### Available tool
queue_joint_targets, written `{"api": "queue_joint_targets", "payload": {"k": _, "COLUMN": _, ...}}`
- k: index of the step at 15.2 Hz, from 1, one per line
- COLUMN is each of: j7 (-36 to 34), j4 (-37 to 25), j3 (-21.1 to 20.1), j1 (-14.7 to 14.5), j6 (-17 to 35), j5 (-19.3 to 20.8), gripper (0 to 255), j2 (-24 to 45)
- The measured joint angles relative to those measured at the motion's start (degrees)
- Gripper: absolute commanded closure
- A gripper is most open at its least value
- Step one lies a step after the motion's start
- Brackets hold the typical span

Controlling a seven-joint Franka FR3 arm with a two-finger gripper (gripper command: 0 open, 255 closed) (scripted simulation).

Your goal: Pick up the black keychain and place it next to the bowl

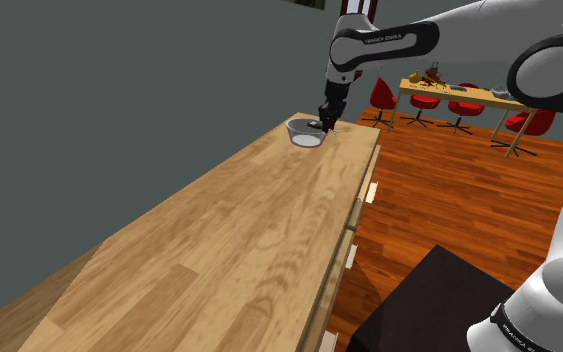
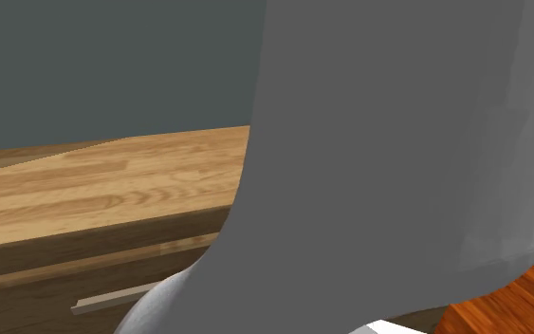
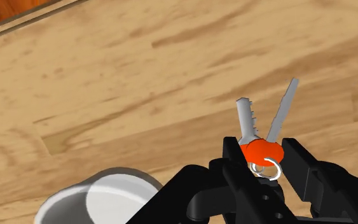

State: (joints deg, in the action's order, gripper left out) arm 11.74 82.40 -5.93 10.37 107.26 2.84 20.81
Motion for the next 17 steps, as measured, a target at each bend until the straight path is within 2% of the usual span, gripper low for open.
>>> {"api": "queue_joint_targets", "payload": {"k": 4, "j7": 1.1, "j4": -0.56, "j3": 0.39, "j1": 0.71, "j6": 1.64, "j5": 0.02, "gripper": 255, "j2": 2.2}}
{"api": "queue_joint_targets", "payload": {"k": 17, "j7": 0.91, "j4": 6.71, "j3": 0.55, "j1": 0.83, "j6": 10.72, "j5": 0.3, "gripper": 255, "j2": 4.03}}
